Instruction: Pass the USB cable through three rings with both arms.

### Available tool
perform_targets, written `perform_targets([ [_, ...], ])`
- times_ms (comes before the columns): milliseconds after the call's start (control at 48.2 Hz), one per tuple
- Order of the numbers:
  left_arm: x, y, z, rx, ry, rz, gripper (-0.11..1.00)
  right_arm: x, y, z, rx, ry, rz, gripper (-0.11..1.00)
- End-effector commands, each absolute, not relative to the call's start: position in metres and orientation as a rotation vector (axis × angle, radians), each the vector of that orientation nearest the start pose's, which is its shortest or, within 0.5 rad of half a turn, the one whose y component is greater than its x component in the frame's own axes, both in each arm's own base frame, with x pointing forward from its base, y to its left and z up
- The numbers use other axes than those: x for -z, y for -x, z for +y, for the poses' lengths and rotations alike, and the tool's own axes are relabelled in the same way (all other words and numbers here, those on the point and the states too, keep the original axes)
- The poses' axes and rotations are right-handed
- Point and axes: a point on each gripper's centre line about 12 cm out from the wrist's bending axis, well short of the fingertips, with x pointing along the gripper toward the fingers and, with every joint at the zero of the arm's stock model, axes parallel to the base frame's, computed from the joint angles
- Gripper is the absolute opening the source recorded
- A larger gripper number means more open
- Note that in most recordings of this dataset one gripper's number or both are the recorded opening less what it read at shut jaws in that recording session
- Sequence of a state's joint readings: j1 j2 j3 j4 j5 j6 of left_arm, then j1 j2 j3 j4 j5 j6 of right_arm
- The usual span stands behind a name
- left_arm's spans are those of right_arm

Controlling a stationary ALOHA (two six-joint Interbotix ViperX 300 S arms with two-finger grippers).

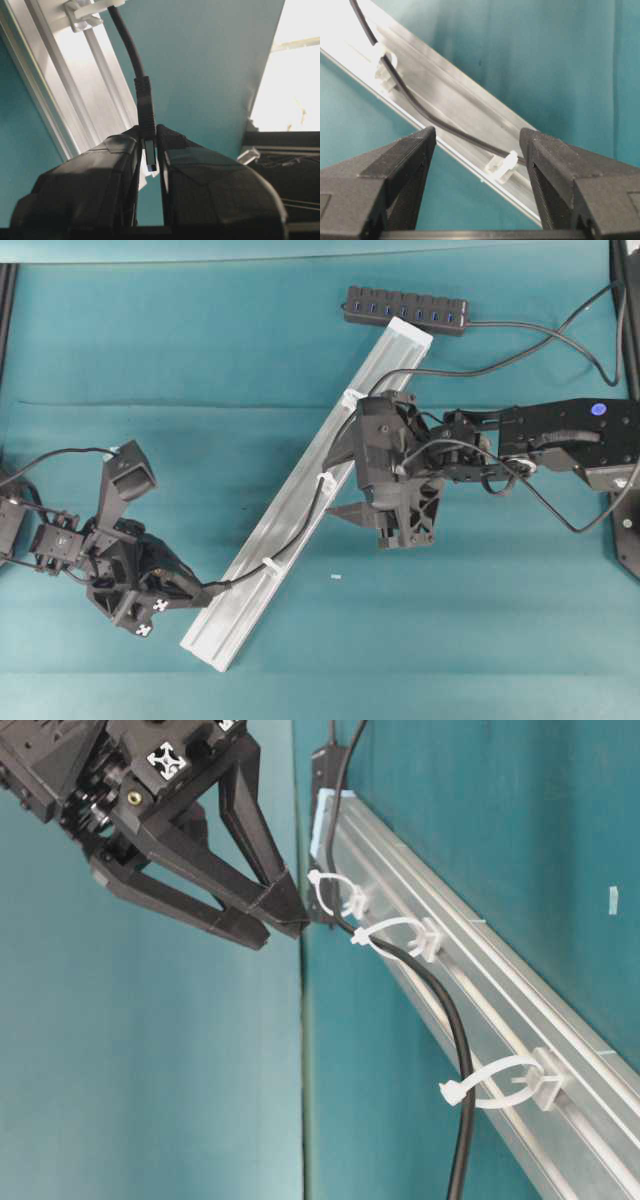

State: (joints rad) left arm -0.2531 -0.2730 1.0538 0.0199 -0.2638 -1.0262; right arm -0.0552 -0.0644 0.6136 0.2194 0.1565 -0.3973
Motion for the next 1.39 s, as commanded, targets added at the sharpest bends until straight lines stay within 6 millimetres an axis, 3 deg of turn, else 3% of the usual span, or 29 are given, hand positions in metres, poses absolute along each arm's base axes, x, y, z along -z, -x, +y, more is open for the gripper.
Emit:
perform_targets([
  [0, -0.1772, -0.2847, -0.0763, 0.007, 0.918, 0.550, 0.11, -0.2037, -0.3878, -0.0159, -0.038, 0.132, 0.674, 0.79],
  [1370, -0.1793, -0.2862, -0.0767, 0.010, 0.918, 0.545, 0.11, -0.2066, -0.3904, -0.0153, -0.035, 0.134, 0.654, 0.79],
])
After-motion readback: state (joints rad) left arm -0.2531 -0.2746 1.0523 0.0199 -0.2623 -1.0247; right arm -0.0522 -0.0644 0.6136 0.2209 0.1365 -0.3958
